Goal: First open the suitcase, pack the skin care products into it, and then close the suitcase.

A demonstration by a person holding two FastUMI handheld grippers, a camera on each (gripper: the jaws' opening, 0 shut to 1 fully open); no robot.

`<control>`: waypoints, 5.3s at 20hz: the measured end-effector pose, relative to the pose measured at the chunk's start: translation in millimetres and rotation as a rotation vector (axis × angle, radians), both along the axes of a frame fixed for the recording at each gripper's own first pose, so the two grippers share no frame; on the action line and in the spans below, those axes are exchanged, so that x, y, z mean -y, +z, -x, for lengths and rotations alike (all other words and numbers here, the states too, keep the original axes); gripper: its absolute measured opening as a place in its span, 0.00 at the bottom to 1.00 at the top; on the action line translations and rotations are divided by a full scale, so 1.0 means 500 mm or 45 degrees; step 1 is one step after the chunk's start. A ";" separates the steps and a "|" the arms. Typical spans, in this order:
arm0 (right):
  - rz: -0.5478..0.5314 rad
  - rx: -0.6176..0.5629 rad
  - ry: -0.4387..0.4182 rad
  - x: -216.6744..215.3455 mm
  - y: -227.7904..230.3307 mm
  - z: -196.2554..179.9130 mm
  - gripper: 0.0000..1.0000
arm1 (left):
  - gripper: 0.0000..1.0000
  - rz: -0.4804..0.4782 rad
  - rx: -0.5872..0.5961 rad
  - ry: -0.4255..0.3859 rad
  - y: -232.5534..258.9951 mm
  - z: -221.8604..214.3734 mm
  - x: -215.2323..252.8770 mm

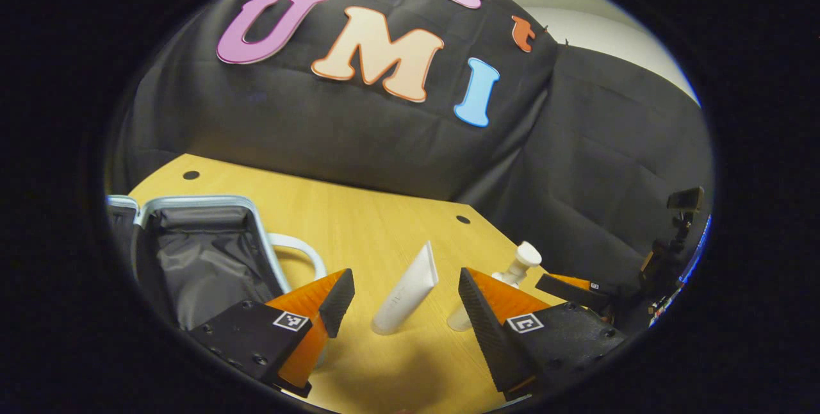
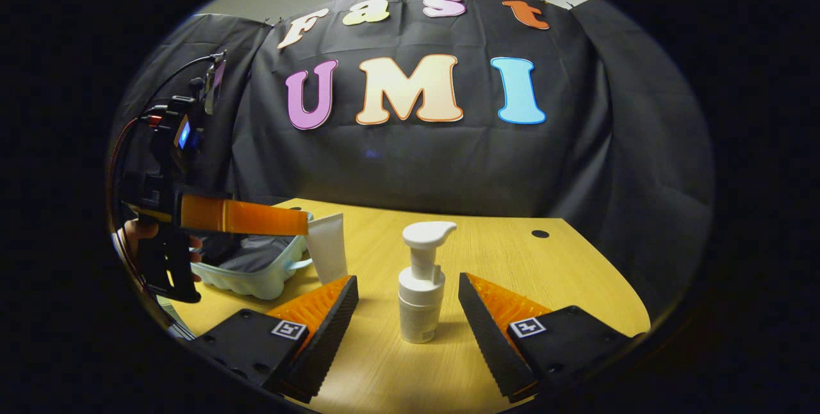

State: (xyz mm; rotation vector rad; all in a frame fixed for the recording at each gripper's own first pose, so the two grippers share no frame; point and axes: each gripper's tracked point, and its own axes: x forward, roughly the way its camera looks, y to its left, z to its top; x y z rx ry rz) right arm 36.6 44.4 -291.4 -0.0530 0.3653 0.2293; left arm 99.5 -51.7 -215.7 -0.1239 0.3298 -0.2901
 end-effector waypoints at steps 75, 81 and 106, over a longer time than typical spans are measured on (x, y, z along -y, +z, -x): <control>-0.093 -0.418 0.407 -0.613 -0.081 -0.065 0.60 | 0.96 0.003 -0.286 0.432 0.111 0.103 -0.588; -0.031 -0.479 0.430 -0.645 -0.147 -0.055 0.61 | 0.96 0.022 -0.164 0.660 0.189 0.205 -0.733; -0.089 -0.158 0.356 -0.485 0.151 -0.037 0.97 | 0.95 0.171 -0.362 1.336 -0.046 0.403 -1.170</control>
